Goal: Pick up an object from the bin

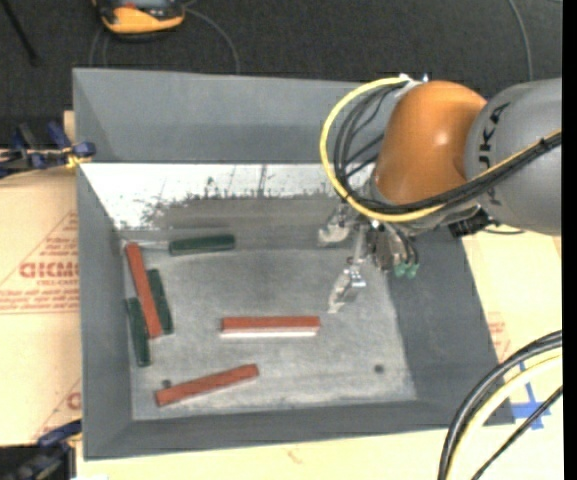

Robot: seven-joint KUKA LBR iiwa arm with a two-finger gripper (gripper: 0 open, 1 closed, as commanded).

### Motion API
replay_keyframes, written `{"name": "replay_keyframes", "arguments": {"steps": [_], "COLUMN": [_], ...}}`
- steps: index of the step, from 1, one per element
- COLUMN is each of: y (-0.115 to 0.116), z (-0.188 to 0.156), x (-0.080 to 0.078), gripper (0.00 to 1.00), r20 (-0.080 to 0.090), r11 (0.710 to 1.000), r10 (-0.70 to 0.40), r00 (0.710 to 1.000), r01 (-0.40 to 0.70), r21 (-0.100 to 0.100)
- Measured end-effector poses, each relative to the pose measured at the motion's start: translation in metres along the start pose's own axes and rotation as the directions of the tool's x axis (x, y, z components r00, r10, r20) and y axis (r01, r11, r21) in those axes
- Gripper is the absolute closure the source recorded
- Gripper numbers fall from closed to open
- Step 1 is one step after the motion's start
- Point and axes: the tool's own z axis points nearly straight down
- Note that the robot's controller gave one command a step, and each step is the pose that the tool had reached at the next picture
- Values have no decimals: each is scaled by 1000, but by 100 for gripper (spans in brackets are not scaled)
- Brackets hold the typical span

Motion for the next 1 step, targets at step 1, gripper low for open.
{"name": "replay_keyframes", "arguments": {"steps": [1], "y": [10], "z": [36], "x": [15], "gripper": [0], "r20": [-11], "r11": [997], "r10": [79], "r00": [997], "r01": [-79], "r21": [-1]}}
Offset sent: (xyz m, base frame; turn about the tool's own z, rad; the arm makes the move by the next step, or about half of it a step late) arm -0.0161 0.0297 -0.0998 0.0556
